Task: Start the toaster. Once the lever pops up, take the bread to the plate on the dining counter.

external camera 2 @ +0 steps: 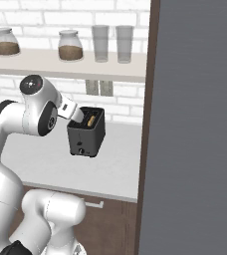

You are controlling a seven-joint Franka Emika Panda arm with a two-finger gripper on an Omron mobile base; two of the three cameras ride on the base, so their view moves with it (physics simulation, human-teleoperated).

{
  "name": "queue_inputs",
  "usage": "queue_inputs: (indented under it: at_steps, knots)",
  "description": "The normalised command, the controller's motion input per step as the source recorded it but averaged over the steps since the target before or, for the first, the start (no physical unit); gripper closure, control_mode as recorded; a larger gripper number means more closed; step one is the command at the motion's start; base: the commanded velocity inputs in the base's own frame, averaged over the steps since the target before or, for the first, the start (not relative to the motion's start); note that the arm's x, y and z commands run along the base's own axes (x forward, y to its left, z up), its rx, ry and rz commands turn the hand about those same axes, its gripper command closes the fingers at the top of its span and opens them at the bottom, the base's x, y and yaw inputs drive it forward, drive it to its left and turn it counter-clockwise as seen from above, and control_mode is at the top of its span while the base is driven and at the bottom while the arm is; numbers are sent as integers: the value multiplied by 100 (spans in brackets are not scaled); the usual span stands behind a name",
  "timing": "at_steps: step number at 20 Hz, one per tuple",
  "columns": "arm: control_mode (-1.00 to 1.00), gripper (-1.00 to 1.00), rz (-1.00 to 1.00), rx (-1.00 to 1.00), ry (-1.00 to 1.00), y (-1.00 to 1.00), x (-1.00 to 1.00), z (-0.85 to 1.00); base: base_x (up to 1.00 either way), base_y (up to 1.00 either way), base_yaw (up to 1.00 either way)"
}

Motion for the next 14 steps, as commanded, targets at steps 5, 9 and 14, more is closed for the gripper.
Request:
queue_inputs:
  at_steps: [5,9,14]
  knots:
    - [-100,-100,0,0,0,0,0,0,0,0,0]
    - [-100,-100,0,0,0,0,0,0,0,0,0]
    - [-100,-100,0,0,0,0,0,0,0,0,0]
